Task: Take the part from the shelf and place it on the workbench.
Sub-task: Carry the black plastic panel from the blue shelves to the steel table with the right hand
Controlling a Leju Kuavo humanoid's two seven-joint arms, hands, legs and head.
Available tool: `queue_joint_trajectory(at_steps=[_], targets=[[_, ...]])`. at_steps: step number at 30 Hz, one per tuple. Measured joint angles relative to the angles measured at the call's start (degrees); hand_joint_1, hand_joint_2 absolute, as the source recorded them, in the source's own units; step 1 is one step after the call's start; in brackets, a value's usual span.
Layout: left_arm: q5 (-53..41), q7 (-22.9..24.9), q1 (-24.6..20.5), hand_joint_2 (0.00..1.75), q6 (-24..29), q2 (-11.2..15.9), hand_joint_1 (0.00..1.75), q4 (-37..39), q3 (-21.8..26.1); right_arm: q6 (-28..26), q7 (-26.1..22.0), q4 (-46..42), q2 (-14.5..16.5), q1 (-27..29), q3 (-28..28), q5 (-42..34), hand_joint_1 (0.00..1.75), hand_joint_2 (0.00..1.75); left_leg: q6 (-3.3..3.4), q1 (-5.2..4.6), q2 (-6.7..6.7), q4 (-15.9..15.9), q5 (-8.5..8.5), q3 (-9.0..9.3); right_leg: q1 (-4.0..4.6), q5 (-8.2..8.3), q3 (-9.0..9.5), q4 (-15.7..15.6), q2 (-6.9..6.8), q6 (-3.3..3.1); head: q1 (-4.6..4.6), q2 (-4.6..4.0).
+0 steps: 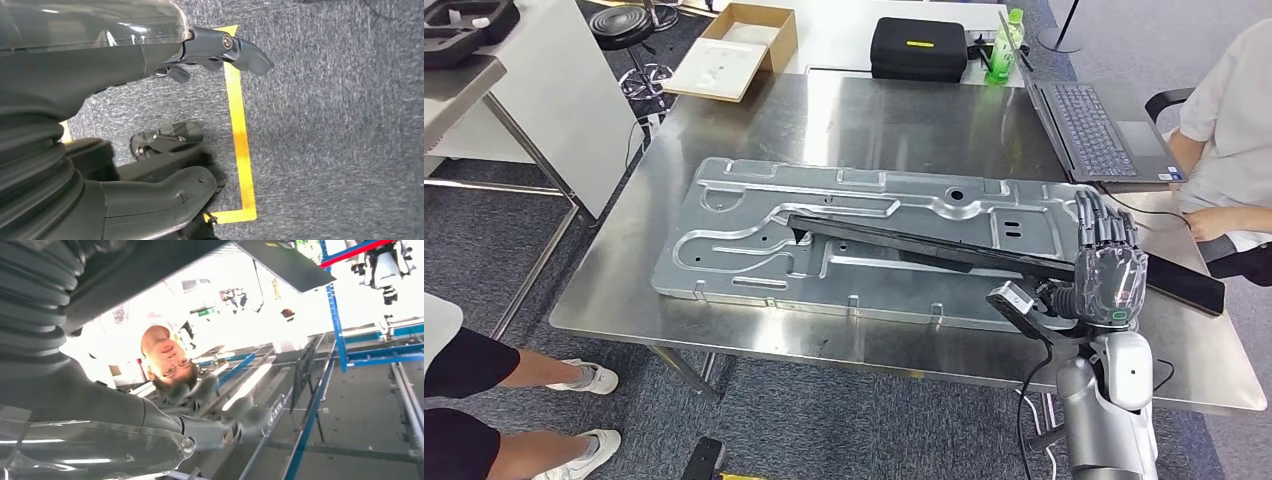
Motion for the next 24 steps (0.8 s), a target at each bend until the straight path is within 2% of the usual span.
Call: queue_joint_trajectory(at_steps=[1,2,4,5,6,10,12,15,16,17,18,20,21,22,23,24], targets=[[0.00,0.02,0.07,0.44,0.03,0.04,0.00,0.00,0.00,0.01,0.00,0.01,0.05,0.02,0.00,0.01,0.00,0.00,0.12,-0.02,-0.02,0.92,0.35,-0.63,0.18,-0.09,0.05,0.08,0.18,-0.10,0.00,0.00],[0.01,0.05,0.10,0.00,0.12,0.08,0.00,0.00,-0.01,0.01,-0.01,0.01,0.11,0.03,0.00,0.00,0.00,0.00,0.37,-0.08,-0.04,-0.51,1.80,-0.14,0.36,-0.18,0.16,0.15,0.38,-0.16,-0.01,0.00],[0.03,0.14,0.06,0.00,0.44,0.17,0.00,0.00,-0.01,0.01,-0.02,0.00,0.25,0.04,0.00,-0.01,0.00,0.00,1.34,-0.39,-0.24,-8.05,6.03,3.15,0.61,-0.43,0.48,0.25,0.71,-0.15,0.01,0.00],[0.04,0.20,0.00,0.00,0.59,0.25,0.00,0.00,-0.01,0.00,-0.02,-0.01,0.32,0.03,-0.01,-0.01,0.00,0.00,1.81,-0.56,-0.36,-11.75,7.46,4.86,0.80,-0.58,0.55,0.37,0.82,-0.02,0.02,0.00],[0.05,0.27,-0.05,0.00,0.69,0.31,0.00,0.00,-0.01,0.00,-0.01,-0.01,0.38,0.05,-0.02,-0.01,0.00,0.00,2.13,-0.72,-0.46,-14.19,8.18,5.95,0.83,-0.66,0.52,0.45,0.89,0.17,0.02,0.00],[0.14,0.45,0.07,0.00,0.76,0.41,0.00,0.00,-0.04,-0.01,0.11,0.01,0.44,0.24,-0.08,-0.32,0.00,0.00,2.57,-0.90,-0.41,-16.03,8.42,6.70,0.58,-0.81,0.28,0.59,0.92,1.27,0.04,0.00],[0.28,0.47,-0.14,0.00,0.76,0.42,0.00,0.00,-0.08,-0.01,0.38,0.05,0.42,0.14,-0.09,-1.15,0.00,0.00,2.98,-0.55,-0.21,-16.91,8.85,7.11,0.48,-2.51,-0.84,3.11,0.63,1.89,0.07,0.00],[0.45,0.57,-0.35,0.00,0.76,0.41,0.00,0.00,-0.16,-0.01,1.19,0.33,0.36,0.02,-0.11,-2.89,0.00,1.31,3.18,-0.43,-0.07,-17.17,8.91,7.31,-0.23,-7.18,-5.88,13.12,0.33,2.73,0.08,0.00],[0.48,0.63,-0.31,0.00,0.76,0.41,0.00,0.00,-0.20,-0.01,1.55,0.50,0.35,0.07,-0.11,-3.56,0.00,1.75,3.14,-0.40,-0.04,-17.12,8.83,7.34,-0.52,-7.66,-7.21,15.45,0.24,3.02,0.08,0.00],[0.49,0.68,-0.28,0.00,0.76,0.41,0.00,0.00,-0.26,-0.01,2.11,0.74,0.34,0.11,-0.11,-4.77,0.00,1.75,3.04,-0.35,-0.01,-17.03,8.72,7.36,-0.79,-7.18,-7.71,16.03,0.13,3.28,0.08,0.00],[0.50,0.73,-0.26,0.00,0.76,0.40,0.00,0.00,-0.32,-0.01,2.70,1.00,0.30,0.09,-0.11,-6.23,0.00,1.75,2.88,-0.25,0.00,-16.87,8.56,7.41,-1.04,-5.67,-7.13,14.56,-0.02,3.52,0.08,0.00],[0.51,0.74,-0.28,0.00,0.76,0.40,0.00,0.00,-0.45,-0.01,3.86,1.83,-0.06,-0.21,-0.16,-10.61,0.00,1.75,2.32,-0.08,-0.05,-16.38,8.06,7.54,-1.39,-1.74,-3.62,7.39,-0.40,3.93,0.09,0.00],[0.52,0.75,-0.34,0.00,0.77,0.41,0.00,0.00,-0.50,0.00,4.19,2.37,-0.32,-0.50,-0.27,-13.12,0.00,1.75,1.96,-0.10,-0.11,-16.07,7.80,7.52,-1.35,-0.54,-2.01,4.07,-0.47,3.87,0.08,0.00],[0.54,0.79,-0.40,0.00,0.77,0.42,0.00,0.00,-0.56,0.00,4.39,3.00,-0.63,-0.78,-0.40,-15.91,0.00,1.75,1.60,-0.19,-0.16,-15.89,7.62,7.49,-1.25,-0.08,-1.00,1.89,-0.52,3.70,0.06,0.00],[0.55,0.84,-0.41,0.00,0.78,0.43,0.00,0.00,-0.65,0.01,4.46,3.64,-0.95,-0.98,-0.55,-18.89,0.00,1.75,1.26,-0.31,-0.19,-15.85,7.53,7.45,-1.06,-0.33,-0.72,1.16,-0.48,3.38,0.04,0.00],[0.56,0.88,-0.41,0.00,0.80,0.43,0.00,0.00,-0.73,0.02,4.48,4.29,-1.28,-1.09,-0.65,-22.04,0.00,1.31,0.96,-0.34,-0.19,-15.90,7.52,7.46,-0.89,-0.37,-0.77,1.06,-0.37,2.91,0.03,0.00]])
